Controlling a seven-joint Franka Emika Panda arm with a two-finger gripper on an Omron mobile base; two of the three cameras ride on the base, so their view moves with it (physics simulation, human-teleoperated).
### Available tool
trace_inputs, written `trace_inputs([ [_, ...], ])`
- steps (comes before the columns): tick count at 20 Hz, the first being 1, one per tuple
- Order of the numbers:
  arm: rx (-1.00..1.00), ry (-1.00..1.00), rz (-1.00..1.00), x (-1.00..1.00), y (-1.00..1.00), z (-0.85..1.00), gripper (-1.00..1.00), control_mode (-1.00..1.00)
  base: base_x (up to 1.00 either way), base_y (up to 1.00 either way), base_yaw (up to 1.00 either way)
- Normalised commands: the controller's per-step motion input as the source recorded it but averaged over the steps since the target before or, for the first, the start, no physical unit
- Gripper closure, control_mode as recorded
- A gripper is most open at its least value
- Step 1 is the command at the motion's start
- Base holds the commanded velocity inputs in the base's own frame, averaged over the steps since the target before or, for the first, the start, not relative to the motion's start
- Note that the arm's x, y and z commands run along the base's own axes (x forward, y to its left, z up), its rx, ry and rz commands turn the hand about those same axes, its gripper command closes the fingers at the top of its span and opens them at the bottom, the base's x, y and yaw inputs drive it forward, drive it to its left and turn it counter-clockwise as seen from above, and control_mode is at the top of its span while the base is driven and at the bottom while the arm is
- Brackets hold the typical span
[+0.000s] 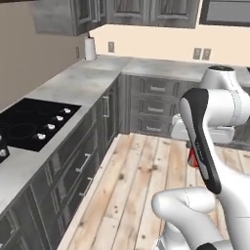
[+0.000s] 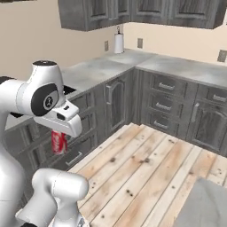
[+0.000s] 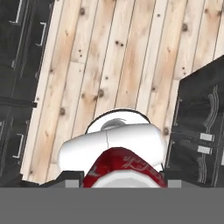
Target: Four empty soda cans are scattered around the kitchen. Gather all the cans and cluster them next to the stove for recycling.
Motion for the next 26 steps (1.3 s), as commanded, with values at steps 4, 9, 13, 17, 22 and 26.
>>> trace_inputs([
  [4, 0.0, 0.0, 0.0, 0.0, 0.0, 0.0, 1.0, 1.0, 0.95, -0.3, 0.19],
  [9, 0.0, 0.0, 0.0, 0.0, 0.0, 0.0, 1.0, 1.0, 0.84, -0.39, 0.2],
  [13, 0.0, 0.0, 0.0, 0.0, 0.0, 0.0, 1.0, 1.0, 0.61, -0.24, 0.39],
  [17, 0.0, 0.0, 0.0, 0.0, 0.0, 0.0, 1.0, 1.0, 0.35, -0.21, 0.42],
  [22, 0.0, 0.0, 0.0, 0.0, 0.0, 0.0, 1.0, 1.0, 0.21, -0.36, 0.39],
  [26, 0.0, 0.0, 0.0, 0.0, 0.0, 0.0, 1.0, 1.0, 0.3, -0.53, 0.39],
])
